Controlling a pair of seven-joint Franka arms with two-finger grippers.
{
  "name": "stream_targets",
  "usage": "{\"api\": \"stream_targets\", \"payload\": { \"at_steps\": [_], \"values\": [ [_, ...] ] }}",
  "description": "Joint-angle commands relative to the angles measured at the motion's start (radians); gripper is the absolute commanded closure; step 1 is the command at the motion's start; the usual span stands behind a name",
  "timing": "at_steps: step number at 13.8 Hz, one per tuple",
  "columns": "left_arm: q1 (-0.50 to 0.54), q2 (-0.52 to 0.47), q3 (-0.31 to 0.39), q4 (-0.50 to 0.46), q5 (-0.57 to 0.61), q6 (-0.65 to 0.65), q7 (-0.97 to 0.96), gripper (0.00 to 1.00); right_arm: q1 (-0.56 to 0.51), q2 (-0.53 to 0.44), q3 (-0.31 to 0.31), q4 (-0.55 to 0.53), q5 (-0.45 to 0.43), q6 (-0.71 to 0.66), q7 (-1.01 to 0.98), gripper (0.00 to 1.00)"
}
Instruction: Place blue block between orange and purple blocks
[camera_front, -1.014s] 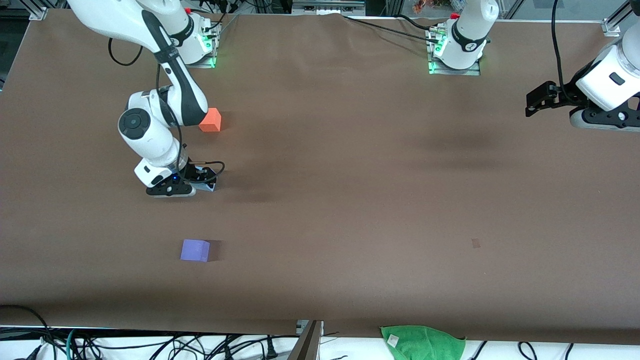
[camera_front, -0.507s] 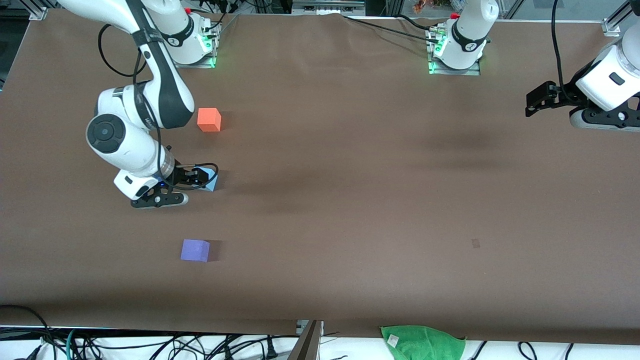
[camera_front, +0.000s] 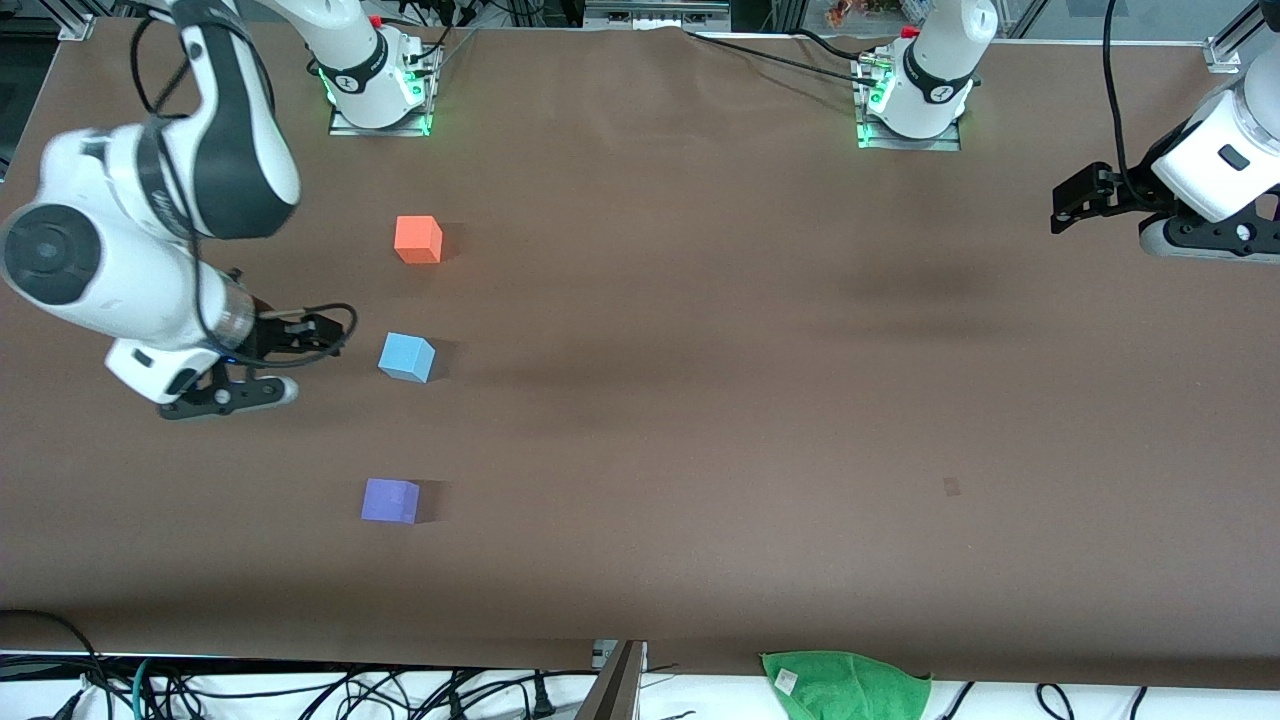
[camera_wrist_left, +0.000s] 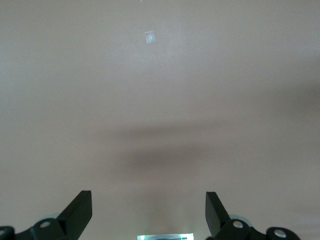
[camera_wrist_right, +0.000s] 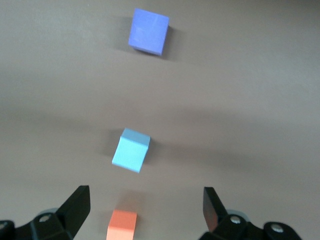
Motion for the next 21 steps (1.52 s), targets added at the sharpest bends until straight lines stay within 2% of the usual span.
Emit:
{"api": "stream_targets", "payload": {
  "at_steps": [1, 4, 7, 10, 14, 17, 21],
  "values": [
    [-0.001, 0.0, -0.001, 0.009, 0.014, -0.014, -0.008, 0.0, 0.003, -0.003, -0.013, 0.092, -0.004, -0.14, -0.01, 0.0],
    [-0.001, 0.0, -0.003, 0.009, 0.014, -0.014, -0.008, 0.0, -0.005, -0.042, -0.027, 0.116, -0.003, -0.25, -0.002, 0.0],
    [-0.003, 0.0, -0.003, 0.009, 0.014, -0.013, -0.008, 0.0, -0.054, -0.108, -0.007, 0.075, -0.006, -0.269, -0.004, 0.0],
    [-0.003, 0.0, -0.003, 0.009, 0.014, -0.013, -0.008, 0.0, -0.164, -0.163, 0.125, -0.008, -0.006, -0.26, -0.004, 0.0],
    [-0.001, 0.011, -0.003, 0.004, 0.014, 0.0, -0.008, 0.0, -0.184, -0.219, 0.133, -0.045, -0.006, -0.243, -0.007, 0.0],
    [-0.001, 0.02, -0.003, 0.006, 0.011, 0.004, -0.009, 0.0, -0.189, -0.272, 0.14, -0.04, -0.066, -0.215, -0.005, 0.0],
    [-0.003, 0.02, -0.006, 0.007, 0.011, 0.01, -0.009, 0.0, -0.201, -0.309, 0.156, -0.051, -0.066, -0.229, -0.011, 0.0]
  ]
}}
